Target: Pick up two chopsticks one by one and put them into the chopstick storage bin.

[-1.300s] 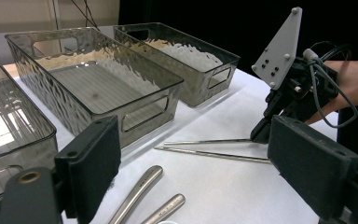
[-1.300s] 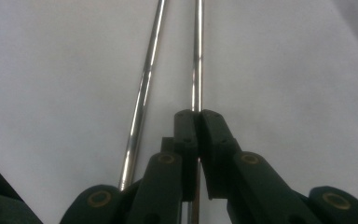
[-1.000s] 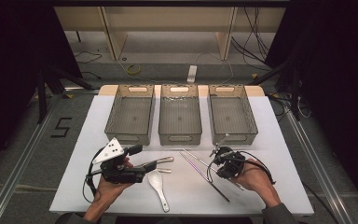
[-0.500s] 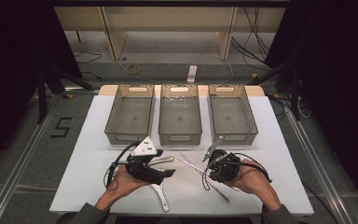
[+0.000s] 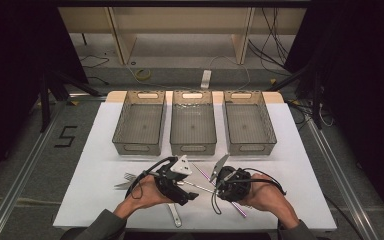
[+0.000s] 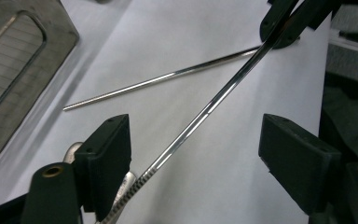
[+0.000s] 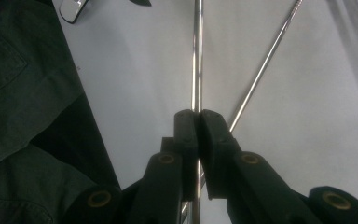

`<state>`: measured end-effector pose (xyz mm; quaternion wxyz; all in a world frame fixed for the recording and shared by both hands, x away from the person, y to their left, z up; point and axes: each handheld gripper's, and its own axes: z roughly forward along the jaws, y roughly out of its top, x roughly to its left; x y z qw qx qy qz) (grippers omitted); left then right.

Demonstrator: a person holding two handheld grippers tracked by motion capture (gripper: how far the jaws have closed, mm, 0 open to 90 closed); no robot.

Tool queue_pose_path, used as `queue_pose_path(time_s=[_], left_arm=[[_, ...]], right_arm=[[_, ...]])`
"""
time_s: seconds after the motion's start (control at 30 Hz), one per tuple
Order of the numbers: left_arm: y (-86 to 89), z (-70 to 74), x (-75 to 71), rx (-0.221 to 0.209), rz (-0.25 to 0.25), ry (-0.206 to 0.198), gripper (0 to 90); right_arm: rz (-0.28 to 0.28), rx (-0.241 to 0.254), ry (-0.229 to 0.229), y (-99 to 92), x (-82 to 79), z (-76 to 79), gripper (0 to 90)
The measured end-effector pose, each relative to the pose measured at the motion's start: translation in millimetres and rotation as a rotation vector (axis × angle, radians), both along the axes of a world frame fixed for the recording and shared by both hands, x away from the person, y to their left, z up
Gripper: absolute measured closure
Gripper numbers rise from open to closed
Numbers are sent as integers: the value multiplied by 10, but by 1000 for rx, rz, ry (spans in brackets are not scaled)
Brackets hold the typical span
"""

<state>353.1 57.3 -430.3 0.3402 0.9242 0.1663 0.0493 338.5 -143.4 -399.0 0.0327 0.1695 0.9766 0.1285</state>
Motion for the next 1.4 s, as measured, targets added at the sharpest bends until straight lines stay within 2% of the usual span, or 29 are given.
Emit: queue_pose_path(time_s=[0.13, 0.33, 0.43, 0.57, 0.63, 0.7, 0.77, 0.87, 1.07, 1.1, 1.13, 1.17, 1.27, 1.37, 1.4], left_arm=[[-45, -12, -17, 35, -29, 3, 302], [-79, -40, -37, 90, -44, -25, 373], [-84, -47, -38, 92, -56, -20, 463], [-93, -51, -48, 110, -74, -29, 514], [-102, -56, -58, 116, -81, -35, 548], [-109, -56, -67, 129, -97, -35, 585], [-114, -61, -73, 139, -111, -35, 620], [-116, -62, -80, 138, -121, -35, 683], [-117, -48, -103, 148, -172, -18, 741], [-119, -47, -109, 153, -184, -16, 750], [-121, -46, -114, 154, -196, -9, 760], [-122, -42, -120, 158, -211, -2, 770], [-131, -42, -133, 165, -249, 16, 798], [-141, -50, -163, 179, -293, 23, 847], [-145, -40, -166, 183, -295, 22, 853]], right_arm=[[15, 17, -4, 22, -27, 1, 861], [35, 21, -4, 47, -41, -7, 861], [34, 28, 3, 60, -50, -21, 861], [42, 17, 11, 69, -56, -14, 861], [42, 27, 16, 76, -65, -15, 861], [68, 21, 15, 75, -61, -13, 861], [55, 31, 14, 91, -71, -11, 861], [73, 18, 25, 96, -63, -3, 860], [93, 30, 29, 91, -69, -18, 859], [121, 23, 26, 79, -61, -16, 859], [118, 32, 28, 77, -68, -17, 858], [144, 27, 24, 64, -63, -19, 857], [169, 34, 32, 45, -55, -20, 849], [154, 50, 21, 13, -33, -27, 814], [124, 64, 22, 1, -19, -17, 808]])
